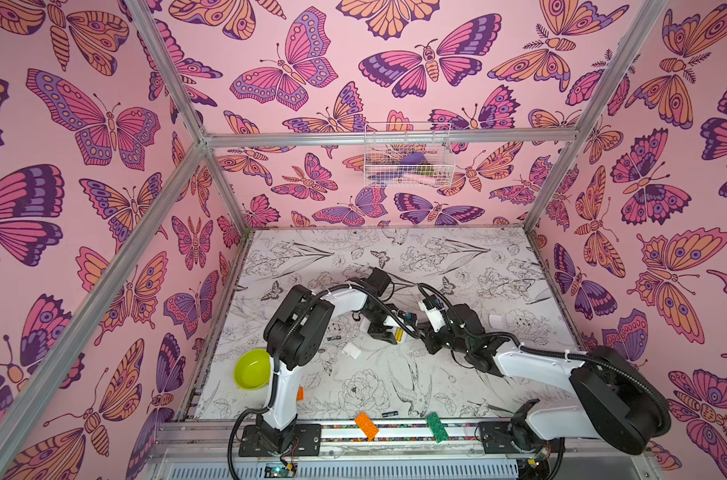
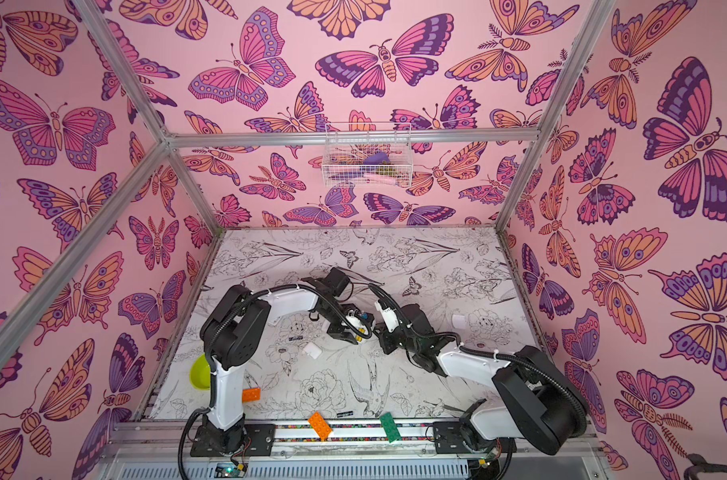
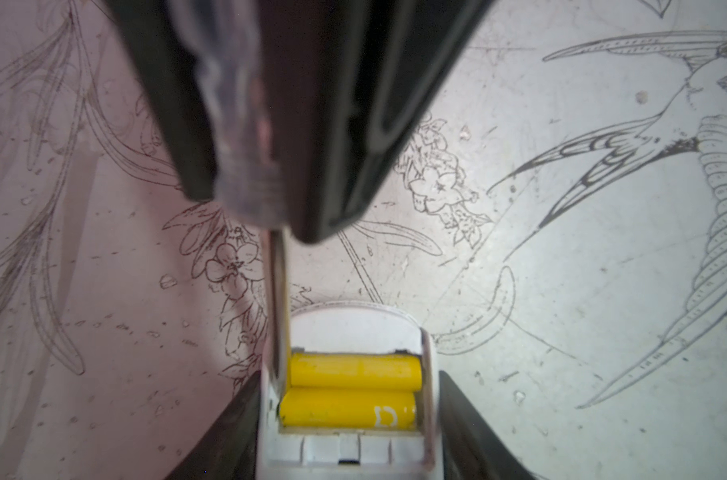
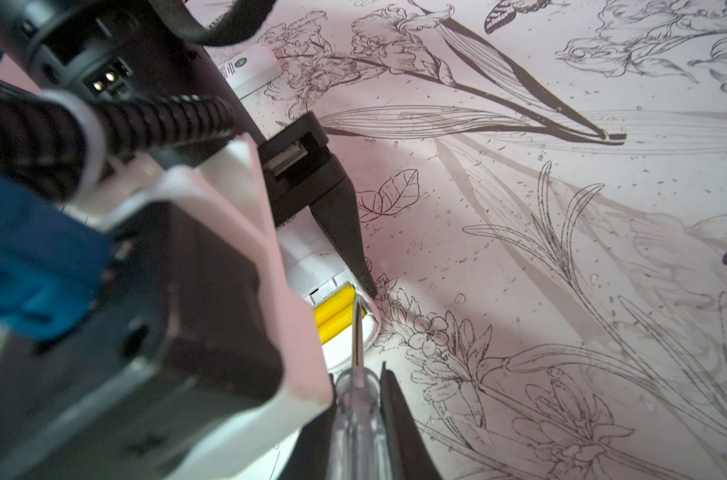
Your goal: Unload the batteries from the remote control
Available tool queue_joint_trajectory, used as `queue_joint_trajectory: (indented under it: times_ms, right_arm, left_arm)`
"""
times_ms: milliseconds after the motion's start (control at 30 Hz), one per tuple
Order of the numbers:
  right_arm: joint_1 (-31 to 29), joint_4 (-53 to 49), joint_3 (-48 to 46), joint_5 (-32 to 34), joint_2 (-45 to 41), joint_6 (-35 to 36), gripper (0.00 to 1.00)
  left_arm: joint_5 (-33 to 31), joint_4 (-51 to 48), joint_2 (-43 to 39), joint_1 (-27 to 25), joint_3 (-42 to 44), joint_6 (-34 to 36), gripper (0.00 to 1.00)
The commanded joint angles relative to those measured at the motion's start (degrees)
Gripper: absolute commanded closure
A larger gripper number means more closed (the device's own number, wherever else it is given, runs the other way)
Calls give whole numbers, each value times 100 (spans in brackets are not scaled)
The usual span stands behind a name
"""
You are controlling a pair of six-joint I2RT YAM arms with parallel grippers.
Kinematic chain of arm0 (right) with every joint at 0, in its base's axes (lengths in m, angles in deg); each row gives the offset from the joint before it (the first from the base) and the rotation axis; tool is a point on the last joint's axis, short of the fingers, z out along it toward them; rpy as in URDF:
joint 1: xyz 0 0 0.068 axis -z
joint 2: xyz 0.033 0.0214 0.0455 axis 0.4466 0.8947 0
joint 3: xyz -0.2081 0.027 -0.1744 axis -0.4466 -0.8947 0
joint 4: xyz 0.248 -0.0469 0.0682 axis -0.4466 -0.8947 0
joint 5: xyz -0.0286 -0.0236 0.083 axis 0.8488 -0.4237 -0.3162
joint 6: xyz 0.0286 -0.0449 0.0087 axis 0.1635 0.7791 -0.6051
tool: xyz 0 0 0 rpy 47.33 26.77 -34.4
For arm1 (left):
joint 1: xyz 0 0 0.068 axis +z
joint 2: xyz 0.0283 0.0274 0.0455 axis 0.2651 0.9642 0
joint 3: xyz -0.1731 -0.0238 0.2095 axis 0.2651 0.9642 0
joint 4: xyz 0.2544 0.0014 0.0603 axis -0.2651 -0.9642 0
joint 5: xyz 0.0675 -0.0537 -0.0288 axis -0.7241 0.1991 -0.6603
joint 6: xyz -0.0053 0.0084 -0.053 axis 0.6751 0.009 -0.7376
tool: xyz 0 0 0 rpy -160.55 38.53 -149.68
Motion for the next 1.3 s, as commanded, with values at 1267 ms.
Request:
queue_joint_trajectory:
  times_ms: [1267]
  right_arm:
    - [1529, -28, 968, -4094, 1550, -734, 100]
  left_arm:
    - [-221, -192, 128, 66, 304, 265, 66]
